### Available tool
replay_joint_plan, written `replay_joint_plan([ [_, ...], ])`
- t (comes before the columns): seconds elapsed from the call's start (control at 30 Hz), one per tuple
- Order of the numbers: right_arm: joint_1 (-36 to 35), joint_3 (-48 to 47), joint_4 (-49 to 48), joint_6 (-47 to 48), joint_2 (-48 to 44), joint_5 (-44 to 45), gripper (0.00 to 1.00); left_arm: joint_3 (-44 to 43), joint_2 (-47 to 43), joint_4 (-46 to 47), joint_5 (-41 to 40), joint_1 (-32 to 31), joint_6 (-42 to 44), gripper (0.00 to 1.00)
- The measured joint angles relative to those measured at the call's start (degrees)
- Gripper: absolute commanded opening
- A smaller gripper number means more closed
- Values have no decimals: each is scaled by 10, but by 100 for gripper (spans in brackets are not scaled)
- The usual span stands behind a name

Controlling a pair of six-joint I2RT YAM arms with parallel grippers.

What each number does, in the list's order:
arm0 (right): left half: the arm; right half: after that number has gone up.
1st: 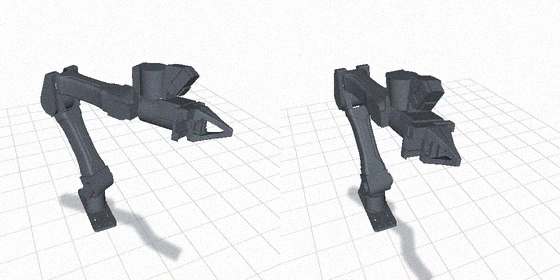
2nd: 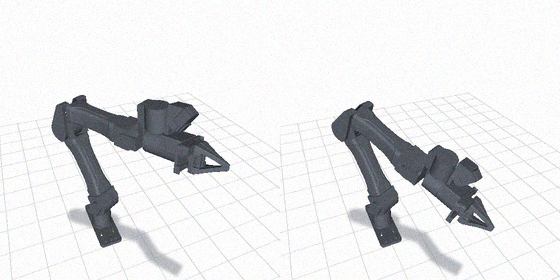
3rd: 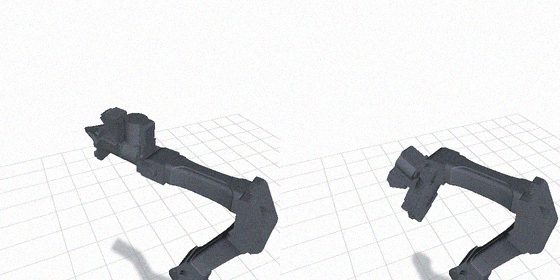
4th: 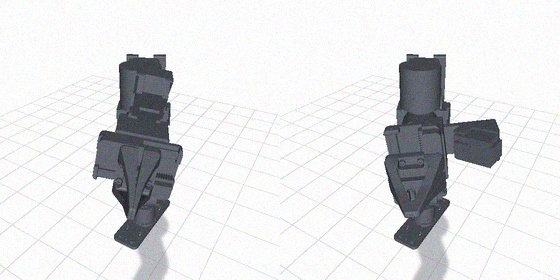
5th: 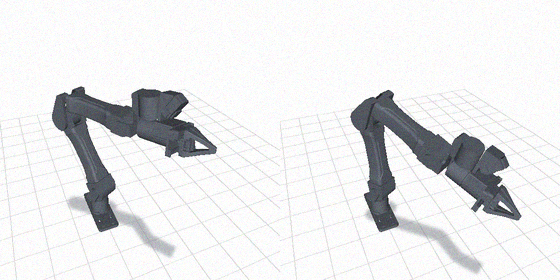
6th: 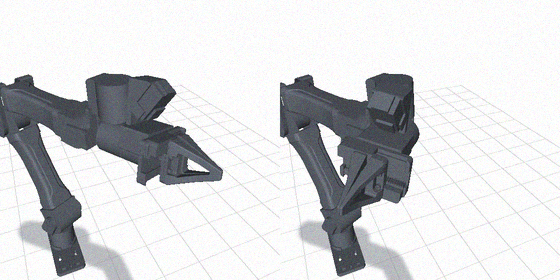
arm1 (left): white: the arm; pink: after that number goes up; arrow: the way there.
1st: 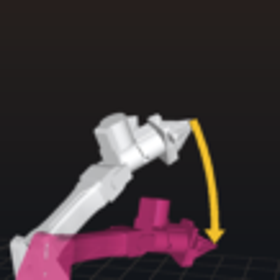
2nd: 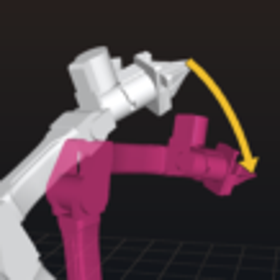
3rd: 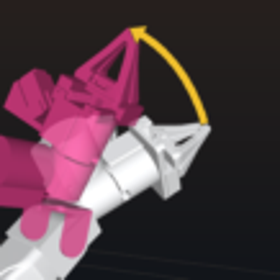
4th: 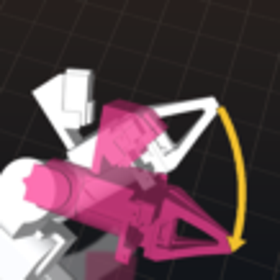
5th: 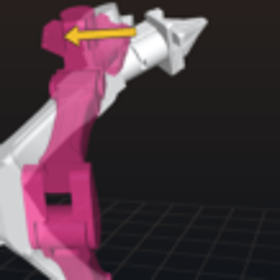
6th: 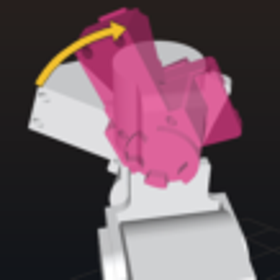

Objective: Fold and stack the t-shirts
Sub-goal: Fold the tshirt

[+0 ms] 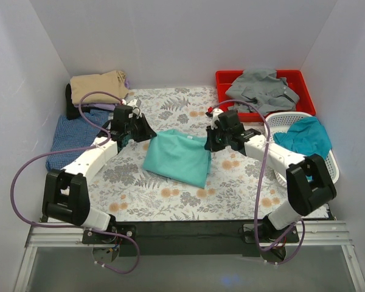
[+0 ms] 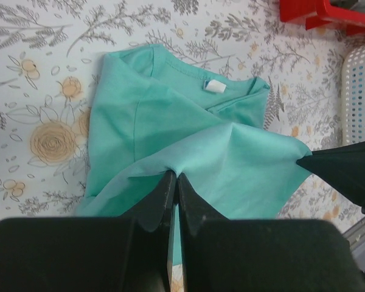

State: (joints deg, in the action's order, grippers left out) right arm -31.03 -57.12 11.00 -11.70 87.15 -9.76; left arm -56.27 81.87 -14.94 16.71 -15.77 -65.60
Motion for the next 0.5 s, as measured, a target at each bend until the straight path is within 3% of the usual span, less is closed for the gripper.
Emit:
replay_joint_plan([
  [0.23, 12, -59, -36, 17, 108, 48, 1, -7, 69, 67, -53, 3, -7, 0],
  [0.5, 22, -86, -119, 32, 201, 107, 1, -29, 213, 168, -74, 12, -9, 0],
])
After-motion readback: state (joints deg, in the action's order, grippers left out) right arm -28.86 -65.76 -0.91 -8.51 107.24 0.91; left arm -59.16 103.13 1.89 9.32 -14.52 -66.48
